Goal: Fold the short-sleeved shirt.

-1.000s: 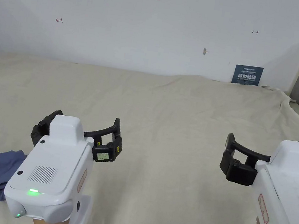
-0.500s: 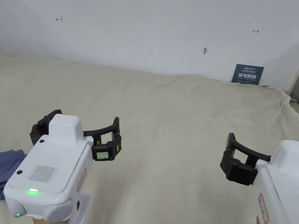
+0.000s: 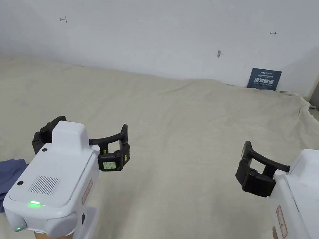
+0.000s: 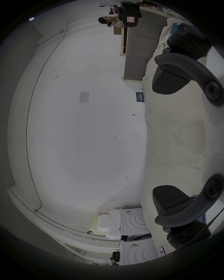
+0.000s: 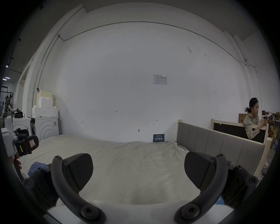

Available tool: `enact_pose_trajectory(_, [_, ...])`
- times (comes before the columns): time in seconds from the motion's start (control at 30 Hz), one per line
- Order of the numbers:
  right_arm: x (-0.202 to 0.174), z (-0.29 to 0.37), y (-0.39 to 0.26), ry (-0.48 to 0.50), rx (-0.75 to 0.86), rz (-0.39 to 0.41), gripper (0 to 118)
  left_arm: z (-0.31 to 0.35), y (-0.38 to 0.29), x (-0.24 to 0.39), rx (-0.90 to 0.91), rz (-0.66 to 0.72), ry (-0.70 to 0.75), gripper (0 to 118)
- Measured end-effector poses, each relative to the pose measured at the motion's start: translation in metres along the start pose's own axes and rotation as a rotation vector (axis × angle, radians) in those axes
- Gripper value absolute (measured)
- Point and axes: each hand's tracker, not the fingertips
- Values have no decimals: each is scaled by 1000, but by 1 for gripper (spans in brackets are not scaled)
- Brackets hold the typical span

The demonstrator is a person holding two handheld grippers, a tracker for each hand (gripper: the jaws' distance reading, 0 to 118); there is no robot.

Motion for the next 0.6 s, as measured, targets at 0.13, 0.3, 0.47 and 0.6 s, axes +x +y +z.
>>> enact_pose_trajectory(0.13, [-1,0,0,5,-1,1,118,1,1,1,-1,-3,1,118])
enact_pose_trajectory(0.3, [-3,0,1,0,-2,9,118,2,2,0,1,1,3,118])
enact_pose_trajectory(0.47, [-4,-1,1,1,-11,14,118,2,3,1,0,0,1,118])
enact_pose_trajectory(0.6, [-5,-1,0,-7,-16,15,118,2,3,1,0,-8,-2,118])
